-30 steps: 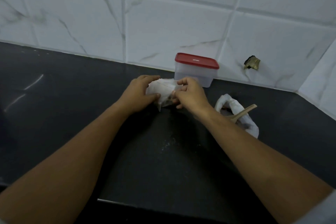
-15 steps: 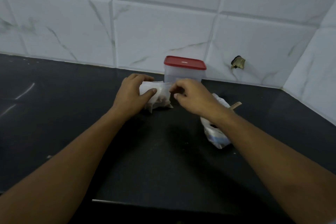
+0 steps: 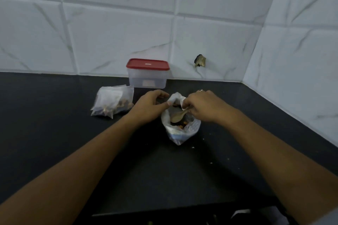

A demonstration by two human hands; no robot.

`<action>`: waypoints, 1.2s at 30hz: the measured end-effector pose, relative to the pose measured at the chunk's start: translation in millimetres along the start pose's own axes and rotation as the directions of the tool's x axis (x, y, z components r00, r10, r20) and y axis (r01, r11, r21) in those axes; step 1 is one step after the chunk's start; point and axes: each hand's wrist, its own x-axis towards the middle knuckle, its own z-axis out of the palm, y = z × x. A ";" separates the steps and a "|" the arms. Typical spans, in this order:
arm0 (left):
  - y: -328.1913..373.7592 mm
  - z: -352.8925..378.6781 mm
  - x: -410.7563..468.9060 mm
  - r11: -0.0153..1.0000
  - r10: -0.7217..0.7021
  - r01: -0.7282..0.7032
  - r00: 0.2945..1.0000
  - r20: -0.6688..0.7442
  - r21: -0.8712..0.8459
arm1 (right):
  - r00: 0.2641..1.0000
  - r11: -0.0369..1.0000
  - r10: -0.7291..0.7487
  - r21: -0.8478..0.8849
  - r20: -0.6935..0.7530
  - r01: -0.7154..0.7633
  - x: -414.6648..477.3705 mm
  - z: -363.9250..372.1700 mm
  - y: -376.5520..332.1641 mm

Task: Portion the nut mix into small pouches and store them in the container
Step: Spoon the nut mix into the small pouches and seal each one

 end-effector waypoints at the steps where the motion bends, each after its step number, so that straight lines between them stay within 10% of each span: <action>1: -1.0 3.0 -1.5 1.000 0.016 -0.016 1.000 -0.009 0.018 | 1.000 1.000 -0.013 -0.017 -0.012 0.012 0.6 2.1 0.6; 13: -17.3 5.4 -13.0 0.996 0.088 -0.089 0.995 -0.036 -0.011 | 0.969 0.985 -0.136 -0.130 -0.206 0.111 -6.7 1.8 11.7; 17: -17.6 3.6 -8.9 0.994 0.061 -0.067 0.996 -0.069 -0.083 | 0.968 0.989 0.053 0.149 -0.244 -0.017 -7.7 -10.4 23.9; 29: -22.7 10.5 74.3 0.990 -0.063 0.034 0.975 -0.214 -0.136 | 0.867 0.394 0.488 0.860 0.104 -0.325 71.9 -3.9 43.7; 36: -58.7 23.5 108.4 0.991 -0.123 0.132 0.968 -0.217 0.029 | 0.850 0.391 0.493 0.826 0.184 -0.406 131.9 35.7 58.2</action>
